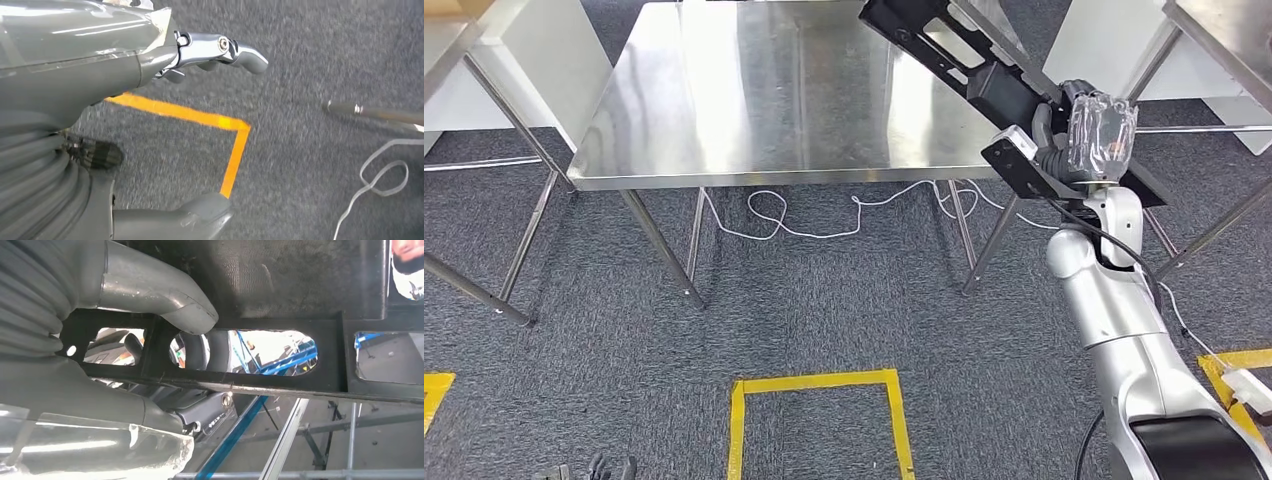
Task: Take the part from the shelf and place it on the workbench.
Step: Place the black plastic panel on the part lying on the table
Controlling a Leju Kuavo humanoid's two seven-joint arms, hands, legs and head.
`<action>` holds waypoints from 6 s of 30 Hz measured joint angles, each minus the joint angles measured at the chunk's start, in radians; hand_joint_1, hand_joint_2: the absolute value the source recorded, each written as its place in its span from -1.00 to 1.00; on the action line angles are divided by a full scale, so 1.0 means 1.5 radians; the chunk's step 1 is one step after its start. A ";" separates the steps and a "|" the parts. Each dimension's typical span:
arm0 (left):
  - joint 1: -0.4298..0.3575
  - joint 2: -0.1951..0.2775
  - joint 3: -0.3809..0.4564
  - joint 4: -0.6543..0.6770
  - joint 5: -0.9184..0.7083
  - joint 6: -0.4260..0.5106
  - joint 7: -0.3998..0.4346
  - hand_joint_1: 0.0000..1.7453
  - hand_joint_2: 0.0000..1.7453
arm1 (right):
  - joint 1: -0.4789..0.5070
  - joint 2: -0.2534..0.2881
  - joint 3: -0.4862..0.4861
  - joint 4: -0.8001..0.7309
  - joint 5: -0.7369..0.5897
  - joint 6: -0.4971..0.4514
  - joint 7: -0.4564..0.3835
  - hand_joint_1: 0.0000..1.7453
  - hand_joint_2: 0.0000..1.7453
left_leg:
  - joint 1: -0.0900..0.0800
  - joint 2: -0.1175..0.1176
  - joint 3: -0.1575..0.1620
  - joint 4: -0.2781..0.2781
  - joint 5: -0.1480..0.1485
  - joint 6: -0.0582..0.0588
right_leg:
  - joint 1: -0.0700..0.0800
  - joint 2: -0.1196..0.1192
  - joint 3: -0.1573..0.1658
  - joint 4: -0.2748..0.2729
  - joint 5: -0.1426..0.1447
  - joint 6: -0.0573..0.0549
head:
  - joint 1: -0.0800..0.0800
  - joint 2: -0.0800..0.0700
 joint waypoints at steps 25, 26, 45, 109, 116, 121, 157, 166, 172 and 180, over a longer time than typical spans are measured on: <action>0.002 -0.001 0.002 0.000 -0.011 0.009 -0.002 -1.00 1.00 | 0.009 -0.010 -0.020 0.032 -0.019 -0.021 -0.022 1.00 1.00 | 0.004 0.001 -0.034 0.046 0.001 -0.013 | -0.002 0.004 0.012 -0.010 0.009 -0.023 | 0.000 0.000; 0.001 0.000 0.002 0.000 -0.012 0.010 -0.002 -1.00 1.00 | 0.009 -0.011 -0.020 0.032 -0.019 -0.022 -0.022 1.00 1.00 | 0.002 0.002 -0.021 0.019 0.009 -0.008 | -0.001 0.004 0.014 -0.011 0.006 -0.020 | 0.001 0.000; -0.005 0.000 0.002 -0.001 -0.017 0.011 0.004 -1.00 1.00 | 0.024 -0.024 -0.024 0.027 0.002 -0.025 -0.010 1.00 1.00 | 0.005 -0.001 0.047 0.002 -0.052 -0.019 | -0.014 -0.001 -0.037 -0.001 0.043 0.003 | 0.002 0.000; -0.018 -0.003 0.028 -0.011 -0.037 0.013 0.030 -1.00 1.00 | -0.081 0.098 0.024 0.209 0.417 -0.027 0.170 1.00 1.00 | 0.000 0.000 -0.001 0.068 -0.071 -0.021 | -0.008 0.000 -0.030 0.000 0.031 -0.019 | -0.002 0.000; -0.015 -0.003 0.032 -0.011 -0.037 0.013 0.031 -1.00 1.00 | -0.081 0.102 0.024 0.213 0.419 -0.027 0.171 1.00 1.00 | 0.004 0.002 -0.061 0.090 -0.010 -0.020 | -0.006 0.004 0.003 -0.001 0.005 -0.023 | -0.003 0.000; -0.017 -0.002 0.032 -0.016 -0.039 0.012 0.033 -1.00 1.00 | -0.079 0.102 0.024 0.212 0.421 -0.027 0.170 1.00 1.00 | -0.004 0.003 -0.014 0.005 0.005 -0.001 | -0.001 0.005 0.011 -0.007 -0.007 -0.009 | -0.002 0.000; -0.018 -0.003 0.032 -0.019 -0.073 0.010 -0.007 -1.00 1.00 | -0.101 0.091 0.077 0.271 0.471 -0.030 0.249 1.00 1.00 | -0.007 0.000 0.041 -0.006 -0.040 -0.004 | -0.002 0.003 -0.039 -0.008 0.048 0.001 | 0.000 0.000; -0.018 -0.007 0.031 -0.026 -0.072 -0.002 -0.008 -1.00 1.00 | -0.113 0.106 0.155 0.361 0.471 -0.037 0.288 1.00 1.00 | -0.010 -0.001 0.040 -0.006 -0.040 -0.003 | -0.004 0.002 -0.038 -0.009 0.048 0.001 | 0.000 0.000; -0.017 -0.008 0.031 -0.032 -0.071 -0.006 -0.008 -1.00 1.00 | -0.113 0.114 0.175 0.386 0.471 -0.036 0.289 1.00 1.00 | -0.010 -0.001 0.040 -0.005 -0.040 -0.003 | -0.004 0.002 -0.038 -0.009 0.048 0.001 | 0.000 0.000; -0.016 -0.010 0.031 -0.044 -0.064 -0.011 -0.008 -1.00 1.00 | -0.109 0.149 0.205 0.433 0.471 -0.031 0.292 -1.00 -1.00 | -0.010 0.000 0.041 -0.005 -0.040 -0.003 | -0.004 0.003 -0.038 -0.009 0.048 0.001 | 0.000 0.000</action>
